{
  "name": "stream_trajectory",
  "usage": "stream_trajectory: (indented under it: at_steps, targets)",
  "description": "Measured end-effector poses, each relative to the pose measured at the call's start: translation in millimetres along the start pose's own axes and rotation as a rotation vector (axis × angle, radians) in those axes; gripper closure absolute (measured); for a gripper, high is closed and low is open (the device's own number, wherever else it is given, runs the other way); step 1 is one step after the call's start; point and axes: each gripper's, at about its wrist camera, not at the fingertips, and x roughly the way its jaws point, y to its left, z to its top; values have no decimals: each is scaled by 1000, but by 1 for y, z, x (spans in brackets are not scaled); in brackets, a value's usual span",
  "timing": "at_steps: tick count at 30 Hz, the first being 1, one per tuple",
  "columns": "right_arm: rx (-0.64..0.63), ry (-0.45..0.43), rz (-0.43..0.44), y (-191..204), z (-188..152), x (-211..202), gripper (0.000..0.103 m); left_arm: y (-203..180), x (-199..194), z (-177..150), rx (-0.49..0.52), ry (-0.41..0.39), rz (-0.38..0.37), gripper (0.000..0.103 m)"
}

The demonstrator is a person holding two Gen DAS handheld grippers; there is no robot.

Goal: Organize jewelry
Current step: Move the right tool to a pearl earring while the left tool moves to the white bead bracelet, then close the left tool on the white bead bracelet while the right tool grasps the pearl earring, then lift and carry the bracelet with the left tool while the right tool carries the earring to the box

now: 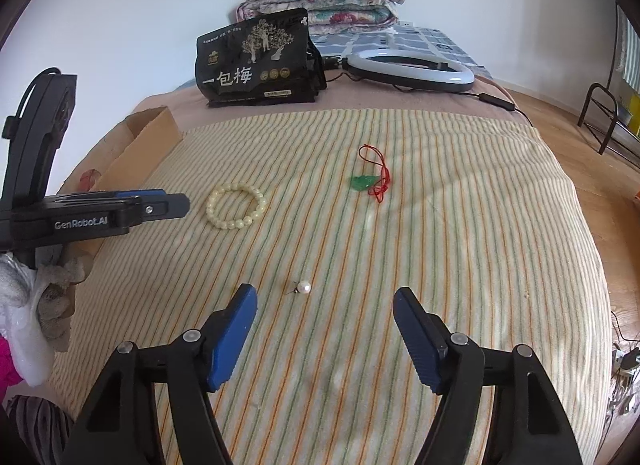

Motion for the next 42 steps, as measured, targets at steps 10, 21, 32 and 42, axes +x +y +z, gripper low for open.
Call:
stream_trajectory:
  at_steps: [10,21,32,42]
  targets:
    - [-22,17,9,3,-2,18,51,3,31,7,-26,19,24,58]
    - [-66,40,5,13,-2,33,66,-4,41,7,21,-8,51,63]
    - [-114,38,-59,24,-5,38,85,-11,44,5,65,-47,85,96]
    - [-74,8,-38,21,-3,24,86,-13,24,6,68,-72,67,98]
